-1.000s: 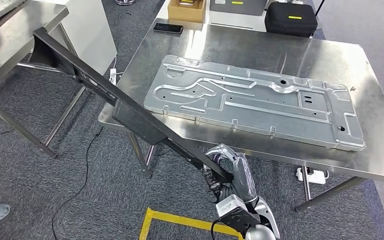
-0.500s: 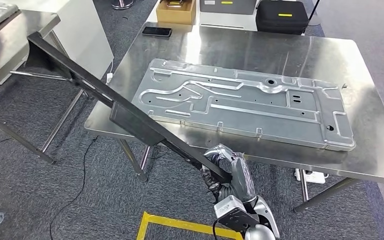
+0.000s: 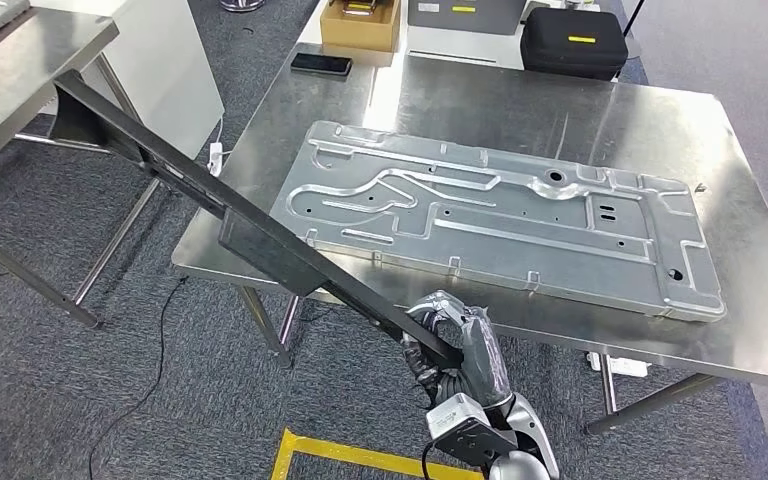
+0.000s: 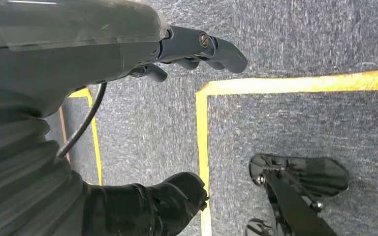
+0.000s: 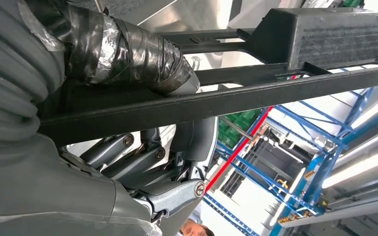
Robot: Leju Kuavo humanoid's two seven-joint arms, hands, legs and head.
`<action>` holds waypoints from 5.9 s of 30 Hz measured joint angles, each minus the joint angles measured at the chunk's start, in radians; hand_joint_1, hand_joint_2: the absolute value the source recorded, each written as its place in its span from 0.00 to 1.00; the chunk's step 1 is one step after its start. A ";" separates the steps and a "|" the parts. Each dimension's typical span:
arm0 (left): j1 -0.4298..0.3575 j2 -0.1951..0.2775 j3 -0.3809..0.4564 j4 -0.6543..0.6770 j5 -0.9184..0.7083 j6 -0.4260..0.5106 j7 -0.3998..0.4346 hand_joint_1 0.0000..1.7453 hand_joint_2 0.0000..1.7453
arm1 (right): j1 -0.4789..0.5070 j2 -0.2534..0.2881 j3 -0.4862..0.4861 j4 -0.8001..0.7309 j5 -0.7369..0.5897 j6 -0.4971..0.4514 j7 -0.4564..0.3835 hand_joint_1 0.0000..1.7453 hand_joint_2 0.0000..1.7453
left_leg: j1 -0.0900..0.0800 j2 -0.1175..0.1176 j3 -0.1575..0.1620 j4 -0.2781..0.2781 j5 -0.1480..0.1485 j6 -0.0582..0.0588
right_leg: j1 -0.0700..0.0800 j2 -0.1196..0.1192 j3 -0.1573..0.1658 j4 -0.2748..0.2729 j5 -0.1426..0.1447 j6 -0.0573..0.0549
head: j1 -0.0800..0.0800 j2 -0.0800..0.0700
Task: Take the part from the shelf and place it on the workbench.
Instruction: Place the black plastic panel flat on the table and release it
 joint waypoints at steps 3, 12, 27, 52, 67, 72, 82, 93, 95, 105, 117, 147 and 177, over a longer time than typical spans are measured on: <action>0.001 -0.001 0.000 0.000 0.000 0.000 0.001 0.00 1.00 | -0.003 -0.002 0.000 0.004 0.000 0.000 0.007 0.99 1.00 | 0.002 -0.002 0.022 0.001 -0.017 -0.014 | -0.002 -0.004 0.072 -0.183 0.115 -0.002 | 0.000 0.000; -0.005 -0.003 0.000 0.000 -0.013 -0.003 0.003 0.00 1.00 | -0.049 -0.001 -0.003 0.045 0.051 -0.040 0.047 0.99 1.00 | 0.001 0.000 -0.058 0.178 -0.113 -0.051 | 0.006 -0.003 0.131 -0.274 0.110 -0.059 | -0.003 0.000; -0.004 -0.007 -0.004 0.000 -0.041 -0.018 0.007 0.00 1.00 | -0.160 0.002 -0.025 0.216 0.319 -0.191 0.126 0.99 1.00 | -0.005 -0.001 -0.016 -0.009 0.024 0.006 | 0.015 0.000 0.086 -0.112 -0.003 -0.017 | 0.000 0.000; -0.006 -0.015 -0.029 0.000 -0.088 -0.026 0.009 0.00 1.00 | -0.285 0.145 -0.485 0.399 1.090 -0.455 0.039 0.99 1.00 | -0.020 -0.005 -0.052 0.012 0.046 -0.011 | 0.022 0.003 0.161 -0.269 0.080 -0.048 | -0.003 0.000; -0.010 -0.026 -0.041 0.000 -0.092 -0.021 -0.014 0.00 1.00 | -0.265 0.241 -0.748 0.332 1.189 -0.458 -0.045 0.99 1.00 | -0.010 -0.006 -0.025 -0.001 0.026 -0.022 | 0.003 -0.004 0.120 -0.263 0.109 -0.020 | -0.002 0.000; -0.012 -0.026 -0.042 0.000 -0.111 -0.019 -0.021 0.00 1.00 | -0.261 0.244 -0.734 0.380 1.185 -0.457 0.012 0.99 1.00 | -0.005 -0.006 -0.067 0.101 -0.040 -0.044 | -0.001 -0.003 0.128 -0.275 0.114 -0.052 | -0.003 0.000; -0.014 -0.024 -0.038 0.000 -0.108 -0.017 -0.024 0.00 1.00 | -0.236 0.231 -0.653 0.524 1.175 -0.459 0.081 0.99 1.00 | -0.018 -0.008 -0.029 0.003 0.029 -0.018 | 0.015 0.000 0.142 -0.273 0.099 -0.046 | -0.004 0.000; -0.016 -0.026 -0.038 0.000 -0.093 -0.017 -0.045 0.00 1.00 | -0.196 0.210 -0.581 0.582 1.171 -0.463 0.111 0.99 1.00 | -0.006 -0.004 -0.012 -0.020 0.032 0.005 | 0.002 -0.001 0.031 -0.046 -0.001 -0.010 | -0.001 0.000; -0.013 -0.025 -0.038 0.000 -0.090 -0.015 -0.054 0.00 1.00 | -0.184 0.207 -0.567 0.598 1.172 -0.466 0.102 0.74 0.75 | -0.006 -0.004 -0.006 -0.014 0.024 -0.002 | -0.004 -0.003 0.071 -0.142 0.066 -0.009 | 0.000 0.000; -0.014 -0.024 -0.035 0.000 -0.077 -0.008 -0.069 0.00 0.00 | -0.162 0.206 -0.538 0.635 1.156 -0.470 0.089 0.00 0.00 | -0.005 -0.006 -0.092 0.194 -0.100 -0.049 | 0.000 -0.005 0.138 -0.283 0.115 -0.059 | -0.003 0.000; -0.010 -0.017 -0.024 0.000 -0.065 0.003 -0.059 0.00 0.00 | -0.164 0.205 -0.537 0.660 1.108 -0.470 0.074 0.00 0.00 | -0.009 -0.004 -0.009 -0.012 0.029 -0.009 | 0.010 0.001 0.137 -0.253 0.084 -0.024 | -0.002 0.000; -0.013 -0.015 -0.002 0.000 -0.054 -0.018 -0.046 0.00 0.00 | -0.201 0.206 -0.546 0.721 1.082 -0.470 0.065 0.00 0.00 | -0.016 -0.004 0.073 -0.027 -0.033 -0.006 | 0.006 -0.007 0.053 -0.268 0.192 -0.022 | -0.005 0.000; -0.007 -0.023 0.012 0.001 -0.033 -0.008 -0.030 0.00 0.00 | -0.147 0.209 -0.703 0.742 0.962 -0.471 -0.036 0.00 0.00 | -0.019 -0.005 0.101 -0.029 -0.060 -0.008 | 0.006 -0.015 0.047 -0.273 0.209 -0.021 | -0.005 0.000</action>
